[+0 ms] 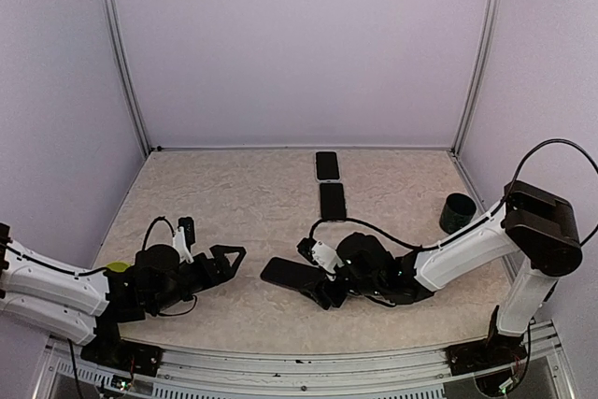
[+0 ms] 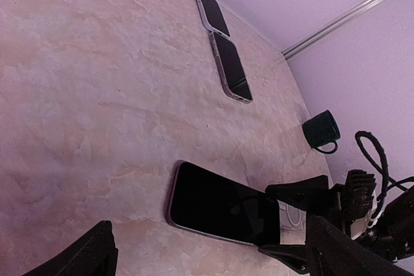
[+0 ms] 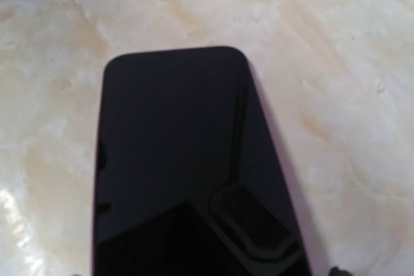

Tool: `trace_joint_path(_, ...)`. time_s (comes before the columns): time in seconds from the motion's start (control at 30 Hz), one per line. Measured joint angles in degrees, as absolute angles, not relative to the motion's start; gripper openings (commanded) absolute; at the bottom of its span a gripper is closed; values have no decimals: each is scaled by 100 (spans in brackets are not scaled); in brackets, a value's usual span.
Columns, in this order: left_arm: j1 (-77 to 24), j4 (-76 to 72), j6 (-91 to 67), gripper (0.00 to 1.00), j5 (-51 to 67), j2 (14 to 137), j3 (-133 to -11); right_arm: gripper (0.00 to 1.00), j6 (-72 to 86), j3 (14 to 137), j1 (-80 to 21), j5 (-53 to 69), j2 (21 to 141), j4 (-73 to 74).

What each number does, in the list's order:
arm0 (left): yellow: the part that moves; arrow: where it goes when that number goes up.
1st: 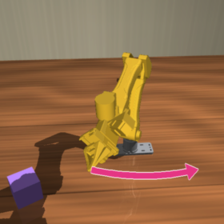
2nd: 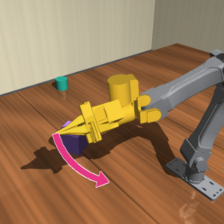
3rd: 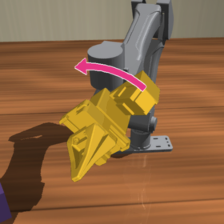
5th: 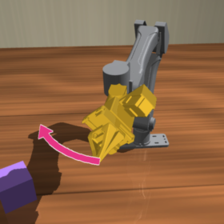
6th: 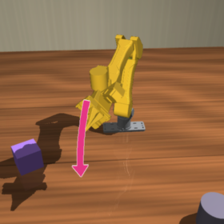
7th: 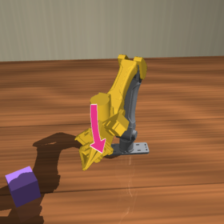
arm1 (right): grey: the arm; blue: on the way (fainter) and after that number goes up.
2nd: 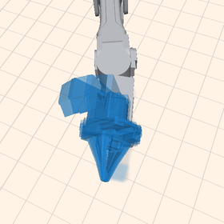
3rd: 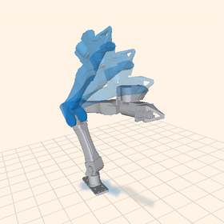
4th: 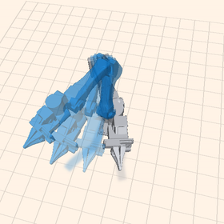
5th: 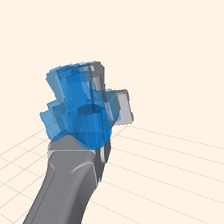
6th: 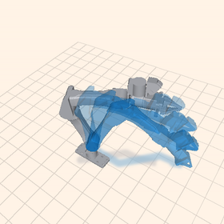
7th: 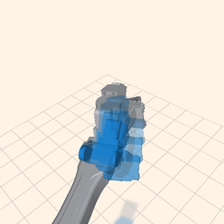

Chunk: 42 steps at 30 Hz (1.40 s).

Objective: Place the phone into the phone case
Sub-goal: Pick up the phone at the center of the board.

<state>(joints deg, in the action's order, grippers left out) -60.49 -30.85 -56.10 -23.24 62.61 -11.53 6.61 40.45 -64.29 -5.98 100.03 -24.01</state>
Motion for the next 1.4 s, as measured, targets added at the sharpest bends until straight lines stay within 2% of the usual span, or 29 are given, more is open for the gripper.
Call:
trace_joint_path(0.2, -5975, -3138, -5605, 99, -2069, 6410, -1205, 49, 563, 4165, -6434, -471, 10090, -2309)
trace_joint_path(0.53, -5961, -3138, -5605, 99, -1970, 6364, -1205, 60, 561, 4508, -6554, -274, 10512, -1990)
trace_joint_path(0.77, -5957, -3138, -5607, 99, -1966, 6364, -1205, 87, 384, 4762, -6611, -237, 10549, -1573)
trace_joint_path(0.9, -5957, -3138, -5607, 99, -1959, 6364, -1205, 96, 145, 4943, -6611, -169, 10549, -1170)
trace_joint_path(1.4, -5957, -3138, -5607, 99, -1905, 6364, -1205, 97, -696, 5435, -6045, 816, 10608, -233)
